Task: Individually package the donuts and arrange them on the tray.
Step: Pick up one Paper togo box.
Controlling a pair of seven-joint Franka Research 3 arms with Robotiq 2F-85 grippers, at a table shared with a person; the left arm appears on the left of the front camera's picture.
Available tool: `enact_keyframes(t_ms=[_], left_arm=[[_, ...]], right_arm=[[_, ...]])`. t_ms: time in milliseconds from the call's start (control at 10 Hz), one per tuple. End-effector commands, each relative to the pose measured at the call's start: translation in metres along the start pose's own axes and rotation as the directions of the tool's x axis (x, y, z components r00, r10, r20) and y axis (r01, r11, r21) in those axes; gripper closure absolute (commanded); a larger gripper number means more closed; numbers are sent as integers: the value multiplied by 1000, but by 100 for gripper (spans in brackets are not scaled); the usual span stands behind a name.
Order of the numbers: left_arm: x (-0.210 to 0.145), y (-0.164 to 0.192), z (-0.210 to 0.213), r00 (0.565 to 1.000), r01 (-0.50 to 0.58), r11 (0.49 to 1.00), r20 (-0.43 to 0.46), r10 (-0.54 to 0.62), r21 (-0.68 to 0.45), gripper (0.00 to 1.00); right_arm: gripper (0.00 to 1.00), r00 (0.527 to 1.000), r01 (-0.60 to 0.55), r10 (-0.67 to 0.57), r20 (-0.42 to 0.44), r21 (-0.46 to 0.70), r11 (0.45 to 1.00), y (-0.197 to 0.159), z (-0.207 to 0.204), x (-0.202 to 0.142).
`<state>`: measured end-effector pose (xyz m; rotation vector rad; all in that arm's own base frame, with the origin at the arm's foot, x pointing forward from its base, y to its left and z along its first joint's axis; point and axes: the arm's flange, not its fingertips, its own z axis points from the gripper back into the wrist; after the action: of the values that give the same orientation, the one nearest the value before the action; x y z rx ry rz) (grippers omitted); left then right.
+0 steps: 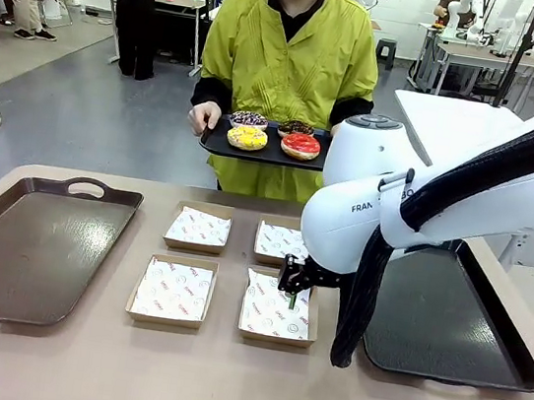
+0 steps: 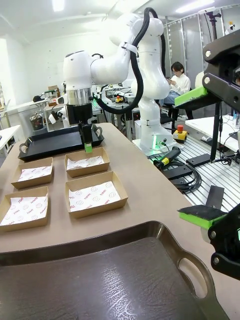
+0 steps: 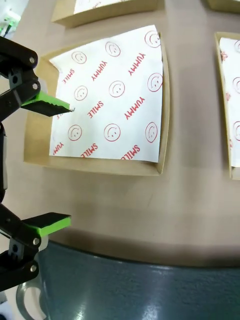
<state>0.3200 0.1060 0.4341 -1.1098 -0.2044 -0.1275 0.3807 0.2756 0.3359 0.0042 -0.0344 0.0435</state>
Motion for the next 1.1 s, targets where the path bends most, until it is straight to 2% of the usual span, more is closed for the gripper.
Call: enact_keyframes(t_ms=[0, 100, 200, 300, 400, 500, 1000], left_arm=[[0, 1, 2, 1000, 21, 1000, 5, -21, -13, 0], [0, 1, 2, 1000, 21, 1000, 5, -21, -13, 0], [0, 1, 2, 1000, 21, 1000, 5, -21, -13, 0], [0, 1, 2, 1000, 21, 1000, 5, -21, -13, 0], [0, 1, 2, 1000, 21, 1000, 5, -21, -13, 0], [0, 1, 2, 1000, 21, 1000, 5, -21, -13, 0], [0, 1, 2, 1000, 21, 1000, 5, -21, -13, 0]], right_arm=[[0, 1000, 7, -6, 18, -15, 1000, 11, -11, 8], [59, 1000, -5, 5, 20, -22, 1000, 11, -13, 8], [59, 1000, -5, 5, 18, -20, 1000, 12, -12, 7], [100, 1000, -6, 6, 20, -18, 1000, 13, -12, 7], [65, 1000, -3, 3, 18, -17, 1000, 12, -12, 7], [100, 1000, -1, 1, 17, -14, 1000, 12, -11, 7], [100, 1000, 6, -7, 19, 7, 1000, 10, -10, 6]])
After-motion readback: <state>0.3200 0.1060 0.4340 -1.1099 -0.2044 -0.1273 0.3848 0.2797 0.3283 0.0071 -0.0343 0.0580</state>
